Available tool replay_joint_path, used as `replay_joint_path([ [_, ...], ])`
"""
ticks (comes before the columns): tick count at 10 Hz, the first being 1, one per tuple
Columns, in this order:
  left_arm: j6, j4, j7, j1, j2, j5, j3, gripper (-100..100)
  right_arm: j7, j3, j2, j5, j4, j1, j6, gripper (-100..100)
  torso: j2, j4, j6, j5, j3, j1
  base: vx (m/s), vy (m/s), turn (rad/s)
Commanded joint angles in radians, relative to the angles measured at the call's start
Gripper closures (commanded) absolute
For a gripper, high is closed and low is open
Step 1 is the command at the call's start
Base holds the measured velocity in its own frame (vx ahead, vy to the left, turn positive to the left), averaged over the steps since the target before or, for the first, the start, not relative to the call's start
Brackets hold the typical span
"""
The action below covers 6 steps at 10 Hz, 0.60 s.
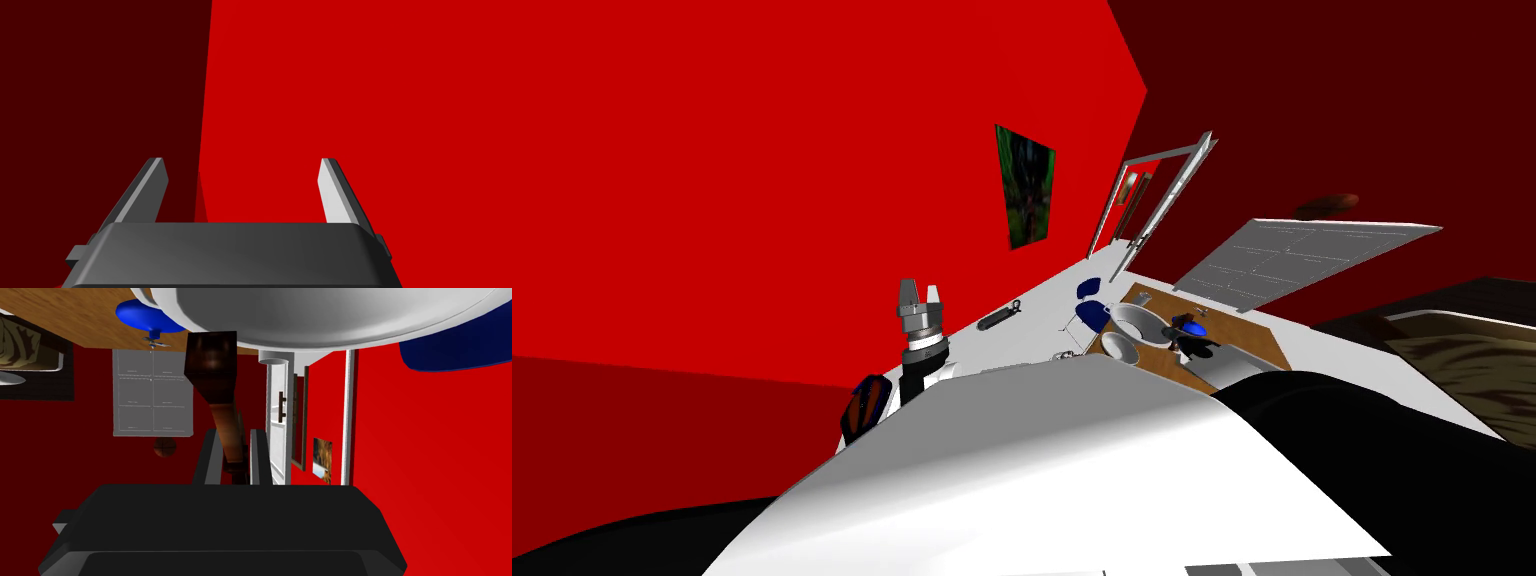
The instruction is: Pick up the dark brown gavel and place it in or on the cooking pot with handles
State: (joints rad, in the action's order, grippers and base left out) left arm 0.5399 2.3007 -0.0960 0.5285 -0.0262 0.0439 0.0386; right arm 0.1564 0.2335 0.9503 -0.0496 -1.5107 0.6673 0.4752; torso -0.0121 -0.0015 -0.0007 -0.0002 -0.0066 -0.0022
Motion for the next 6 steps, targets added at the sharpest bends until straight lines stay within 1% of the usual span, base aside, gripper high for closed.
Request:
replay_joint_path([
  [1,0.000,0.000,0.000,0.000,0.000,0.000,0.000,0,-0.008,0.003,0.015,0.021,-0.036,0.016,0.018,100,0.000,0.000,0.000,0.000,0.000,0.000,0.178,-0.057,-0.098],
  [2,0.000,0.000,0.000,0.000,0.000,0.000,0.000,0,-0.010,0.002,0.021,0.032,-0.055,0.024,0.027,100,0.001,0.000,0.000,0.000,0.001,-0.001,0.180,-0.055,-0.109],
  [3,0.000,0.000,0.000,0.000,0.000,0.000,0.000,0,-0.014,-0.004,0.028,0.052,-0.091,0.041,0.042,100,0.002,0.000,0.001,-0.001,0.001,-0.002,0.251,-0.094,-0.199],
  [4,0.000,0.000,0.000,0.000,0.000,0.000,0.000,0,-0.015,-0.009,0.030,0.061,-0.106,0.049,0.048,100,-0.001,0.000,0.002,-0.001,0.000,-0.004,0.296,-0.092,-0.165],
  [5,0.000,0.000,0.000,0.000,0.000,0.000,0.000,0,-0.016,-0.022,0.027,0.078,-0.131,0.064,0.054,100,-0.004,-0.001,0.000,-0.002,-0.002,-0.005,0.340,-0.086,-0.196],
  [6,0.000,0.000,0.000,0.000,0.000,0.000,0.000,0,-0.016,-0.030,0.023,0.085,-0.141,0.070,0.055,100,-0.007,-0.002,0.001,-0.003,-0.004,-0.005,0.321,-0.084,-0.169],
])
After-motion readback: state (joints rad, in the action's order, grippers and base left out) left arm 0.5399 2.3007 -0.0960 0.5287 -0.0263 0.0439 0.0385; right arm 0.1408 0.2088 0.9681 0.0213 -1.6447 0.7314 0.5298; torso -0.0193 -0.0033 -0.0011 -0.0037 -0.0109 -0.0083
